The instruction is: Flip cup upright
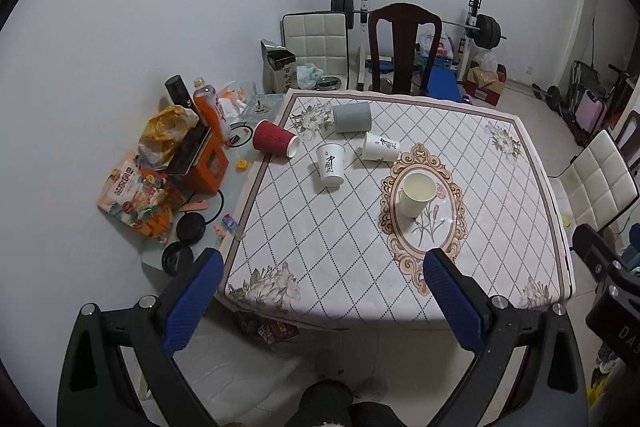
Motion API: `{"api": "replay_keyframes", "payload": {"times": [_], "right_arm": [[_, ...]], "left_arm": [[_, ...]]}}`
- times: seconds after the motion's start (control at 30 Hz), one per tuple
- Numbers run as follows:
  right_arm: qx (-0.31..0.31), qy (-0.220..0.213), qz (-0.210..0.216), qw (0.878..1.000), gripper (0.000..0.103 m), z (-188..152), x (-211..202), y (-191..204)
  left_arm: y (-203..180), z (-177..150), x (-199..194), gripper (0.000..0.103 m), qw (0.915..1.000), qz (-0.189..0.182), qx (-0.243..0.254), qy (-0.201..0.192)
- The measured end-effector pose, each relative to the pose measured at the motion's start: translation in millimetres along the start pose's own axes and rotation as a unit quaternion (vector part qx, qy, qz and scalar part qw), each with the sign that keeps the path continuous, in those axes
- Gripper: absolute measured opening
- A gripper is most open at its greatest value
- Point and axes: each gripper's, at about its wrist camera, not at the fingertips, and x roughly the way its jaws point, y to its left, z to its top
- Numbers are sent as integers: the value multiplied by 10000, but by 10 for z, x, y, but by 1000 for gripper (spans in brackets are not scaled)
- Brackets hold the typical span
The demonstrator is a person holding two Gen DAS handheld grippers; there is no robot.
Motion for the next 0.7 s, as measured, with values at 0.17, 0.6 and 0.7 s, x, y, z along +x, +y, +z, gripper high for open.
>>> {"api": "replay_keyframes", "payload": {"times": [0.17, 0.6, 0.7], "right_arm": [[-14, -52, 15, 10000, 103, -74, -154, -35], [-8, -151, -80, 9999, 103, -129, -260, 1], [12, -141, -68, 9999, 103, -132, -261, 25]], "left_arm": [[-7, -89, -114, 102, 10000, 5, -36, -48], [74, -125, -217, 103, 9997, 105, -57, -220], [81, -127, -233, 103, 9997, 121, -60, -224]]}}
